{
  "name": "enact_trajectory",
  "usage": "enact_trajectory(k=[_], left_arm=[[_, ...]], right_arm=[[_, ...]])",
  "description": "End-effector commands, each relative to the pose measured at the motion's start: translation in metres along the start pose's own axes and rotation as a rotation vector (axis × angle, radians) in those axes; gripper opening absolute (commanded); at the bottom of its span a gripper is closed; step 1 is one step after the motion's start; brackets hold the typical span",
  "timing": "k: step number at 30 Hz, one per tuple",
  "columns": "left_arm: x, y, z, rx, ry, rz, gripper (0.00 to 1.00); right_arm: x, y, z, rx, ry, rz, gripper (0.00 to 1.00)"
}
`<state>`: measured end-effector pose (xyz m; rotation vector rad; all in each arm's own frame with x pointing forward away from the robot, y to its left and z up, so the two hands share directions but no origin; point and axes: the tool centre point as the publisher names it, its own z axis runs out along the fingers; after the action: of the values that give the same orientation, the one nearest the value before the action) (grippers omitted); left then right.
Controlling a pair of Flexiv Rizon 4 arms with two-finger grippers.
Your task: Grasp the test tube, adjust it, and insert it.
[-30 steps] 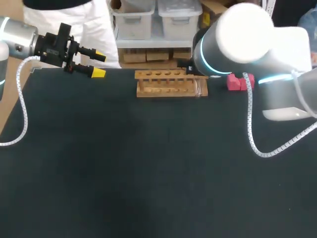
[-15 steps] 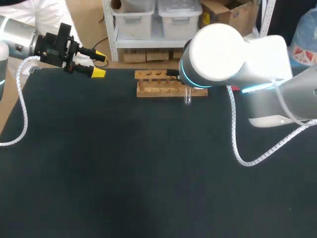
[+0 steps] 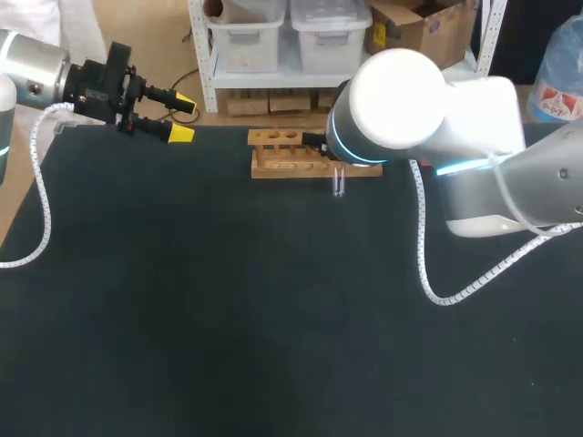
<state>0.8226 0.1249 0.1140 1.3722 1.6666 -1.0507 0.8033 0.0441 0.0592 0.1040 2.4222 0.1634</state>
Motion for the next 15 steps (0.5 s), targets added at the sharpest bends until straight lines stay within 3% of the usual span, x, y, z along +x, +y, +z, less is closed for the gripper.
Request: enact_trajectory(k=[1, 15], left_arm=[[0.001, -0.001, 0.000, -0.002, -0.002, 0.002, 1.00], [0.001, -0.001, 0.000, -0.002, -0.002, 0.002, 1.00]], right_arm=[[-0.002, 0.000, 0.006, -0.004, 0.008, -0.001, 0.00], [-0.001, -0.002, 0.019, -0.016, 0.038, -0.008, 0.00]])
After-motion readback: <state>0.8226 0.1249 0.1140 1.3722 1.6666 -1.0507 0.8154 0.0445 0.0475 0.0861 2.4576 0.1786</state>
